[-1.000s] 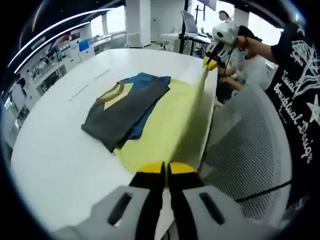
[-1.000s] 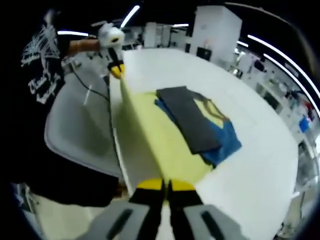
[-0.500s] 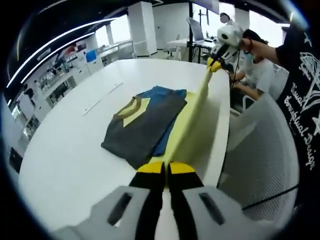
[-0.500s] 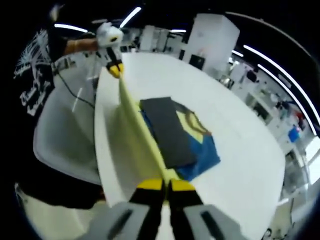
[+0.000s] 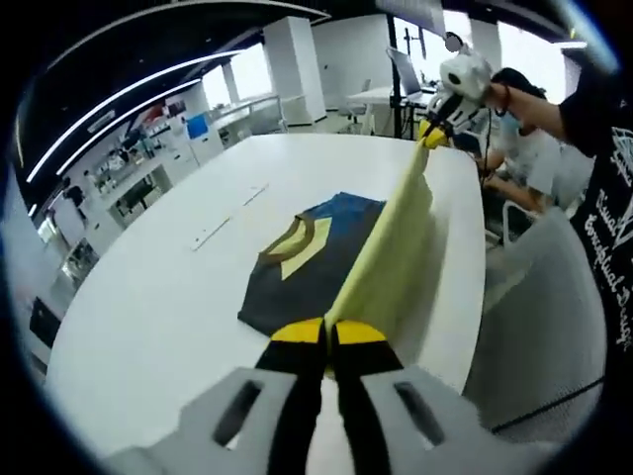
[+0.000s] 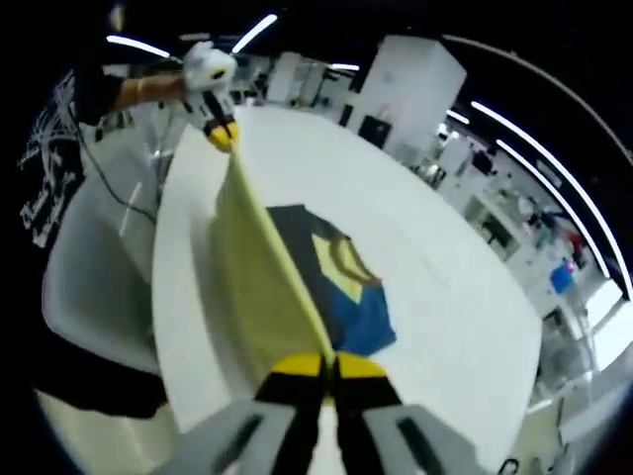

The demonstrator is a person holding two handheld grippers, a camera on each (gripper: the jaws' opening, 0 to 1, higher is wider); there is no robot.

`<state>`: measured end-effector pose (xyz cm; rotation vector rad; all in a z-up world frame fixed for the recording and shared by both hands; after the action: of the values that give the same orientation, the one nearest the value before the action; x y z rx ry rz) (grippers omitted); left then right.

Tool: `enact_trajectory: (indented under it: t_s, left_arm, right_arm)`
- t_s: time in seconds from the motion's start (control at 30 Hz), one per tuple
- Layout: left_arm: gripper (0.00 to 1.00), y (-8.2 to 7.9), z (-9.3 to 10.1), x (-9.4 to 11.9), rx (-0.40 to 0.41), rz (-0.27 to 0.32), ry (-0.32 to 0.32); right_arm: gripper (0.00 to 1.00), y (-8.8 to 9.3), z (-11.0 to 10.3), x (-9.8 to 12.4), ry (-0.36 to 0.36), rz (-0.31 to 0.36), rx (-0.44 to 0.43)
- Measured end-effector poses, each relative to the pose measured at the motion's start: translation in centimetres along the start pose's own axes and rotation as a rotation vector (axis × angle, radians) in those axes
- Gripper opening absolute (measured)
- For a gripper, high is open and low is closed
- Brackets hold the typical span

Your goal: Fold the garment on the visible template until the final outline fits inside the template.

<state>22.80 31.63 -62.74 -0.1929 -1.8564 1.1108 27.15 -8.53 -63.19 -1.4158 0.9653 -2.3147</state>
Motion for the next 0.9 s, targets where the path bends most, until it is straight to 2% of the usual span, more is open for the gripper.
enact_trajectory:
  t_s: [0.4,0.5,0.63,0.9]
  left_arm:
    - [0.0,-1.5,-3.5,-1.0,-0.021,0.035,-0.067]
    - [0.0,-2.1,-4.1,-1.2,-0.005,0.06,-0.075]
    - [0.0,-2.6,-4.8,-2.0,-0.008,0.059,-0.097]
    - [0.0,-2.6,-7.2,-4.0,0.021,0.066,-0.126]
  right_arm:
    - [0.0,-1.6,2.6,-1.3,0.109,0.021,0.008]
    - [0.0,-1.9,3.7,-2.0,0.139,0.012,0.021]
    - [0.0,-2.4,4.8,-2.7,0.161,0.017,0.02]
    - [0.0,-2.7,6.4,-4.7,0.196,-0.022,0.041]
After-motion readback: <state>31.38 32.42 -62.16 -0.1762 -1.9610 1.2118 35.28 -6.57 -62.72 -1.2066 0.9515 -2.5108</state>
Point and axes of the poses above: the point that each gripper's makers call its tool centre point, and the gripper's own axes: x roughly backward along the fingers, z roughly to its right, y roughly out of its underside, the point moved 10 cm from there along x, roughly backward along the fingers
